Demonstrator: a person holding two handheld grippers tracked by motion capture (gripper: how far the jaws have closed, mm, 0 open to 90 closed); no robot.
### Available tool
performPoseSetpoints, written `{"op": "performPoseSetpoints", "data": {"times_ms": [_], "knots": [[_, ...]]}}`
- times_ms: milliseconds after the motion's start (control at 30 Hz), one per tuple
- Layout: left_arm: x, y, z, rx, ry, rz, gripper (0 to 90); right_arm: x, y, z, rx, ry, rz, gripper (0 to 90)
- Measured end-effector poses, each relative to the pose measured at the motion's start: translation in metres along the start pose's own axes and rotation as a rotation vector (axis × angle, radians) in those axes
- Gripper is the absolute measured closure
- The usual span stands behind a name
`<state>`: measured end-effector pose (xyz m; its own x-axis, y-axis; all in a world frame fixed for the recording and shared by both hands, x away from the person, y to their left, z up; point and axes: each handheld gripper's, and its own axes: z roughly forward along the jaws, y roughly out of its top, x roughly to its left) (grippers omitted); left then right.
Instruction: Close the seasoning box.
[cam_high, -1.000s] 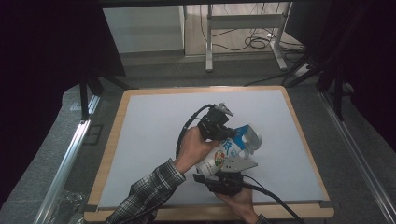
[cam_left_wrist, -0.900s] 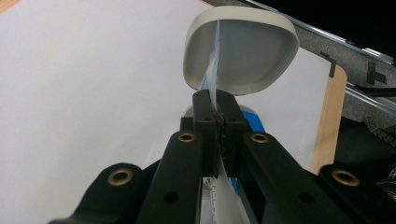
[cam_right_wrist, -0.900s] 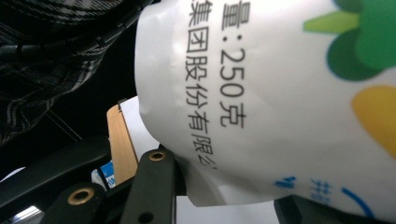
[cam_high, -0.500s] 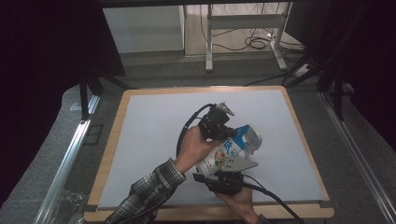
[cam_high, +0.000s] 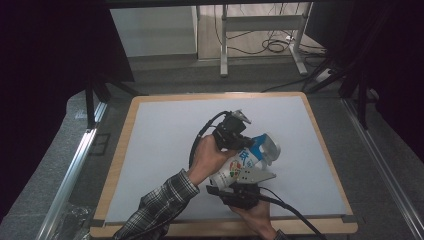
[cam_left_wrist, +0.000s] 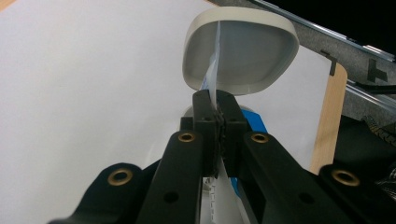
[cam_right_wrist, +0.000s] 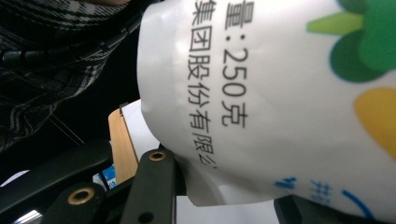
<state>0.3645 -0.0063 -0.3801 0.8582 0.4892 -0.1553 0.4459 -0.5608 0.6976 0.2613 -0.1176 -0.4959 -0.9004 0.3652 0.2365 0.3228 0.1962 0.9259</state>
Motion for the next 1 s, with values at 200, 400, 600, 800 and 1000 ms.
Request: {"op": "performPoseSetpoints", "data": {"times_ms": [200, 400, 600, 800, 1000], "knots": [[0.0003, 0.0007, -0.0001, 0.007, 0.001, 0.007, 88.7, 0.0003, 0.0004, 0.0001, -0.001, 0.001, 0.001, 68.4], [-0.0001, 0.0017, 0.0002, 0.013, 0.001, 0.006, 88.7, 0.0006, 0.0006, 0.0, -0.002, -0.001, -0.002, 68.4], [-0.0003, 0.0022, 0.001, 0.018, 0.0, 0.008, 88.7, 0.0008, 0.0006, 0.0007, 0.0, -0.007, -0.01, 68.5], [-0.0001, 0.0036, 0.001, 0.026, 0.0, 0.017, 88.7, 0.0009, 0.001, 0.0005, -0.003, -0.008, -0.009, 68.4], [-0.0007, 0.0049, 0.0008, 0.029, -0.001, 0.02, 88.7, 0.0012, 0.0015, -0.0001, -0.005, -0.009, -0.009, 68.3]]}}
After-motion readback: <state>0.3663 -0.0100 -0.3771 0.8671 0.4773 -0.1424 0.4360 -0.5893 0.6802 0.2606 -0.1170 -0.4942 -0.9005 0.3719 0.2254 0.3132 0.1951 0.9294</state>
